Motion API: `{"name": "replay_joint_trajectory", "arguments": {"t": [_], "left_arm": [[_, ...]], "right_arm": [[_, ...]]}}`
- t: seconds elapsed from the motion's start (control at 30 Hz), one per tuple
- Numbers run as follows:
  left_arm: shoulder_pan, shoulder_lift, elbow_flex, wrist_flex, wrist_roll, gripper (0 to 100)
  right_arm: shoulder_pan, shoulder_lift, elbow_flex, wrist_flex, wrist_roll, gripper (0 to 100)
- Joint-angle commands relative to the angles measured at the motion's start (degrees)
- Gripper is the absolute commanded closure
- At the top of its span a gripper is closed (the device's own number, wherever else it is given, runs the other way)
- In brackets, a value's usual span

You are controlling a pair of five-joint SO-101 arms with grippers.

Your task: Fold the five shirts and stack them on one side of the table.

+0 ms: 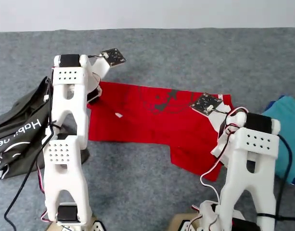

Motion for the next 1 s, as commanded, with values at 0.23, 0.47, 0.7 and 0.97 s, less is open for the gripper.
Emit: {"name": "replay_joint_trajectory", "arguments": {"t": [0.23,0.47,0.7,0.97], "left_arm": [[-0.26,-12.31,4.35,1.76,-1.41,83],[0.09,-20.57,5.85,1.67,-1.41,83],[0.09,-19.34,5.76,-2.55,6.77,87],[10.46,-11.96,5.49,1.58,8.18,99]], "right_arm": [[1.27,-2.68,-6.42,5.85,-0.62,79.8],[1.19,-2.68,-18.55,10.42,-1.67,79.8],[0.84,-2.15,-22.68,9.63,-6.42,80.0],[3.30,-6.37,-27.43,9.80,-17.23,80.1]]}}
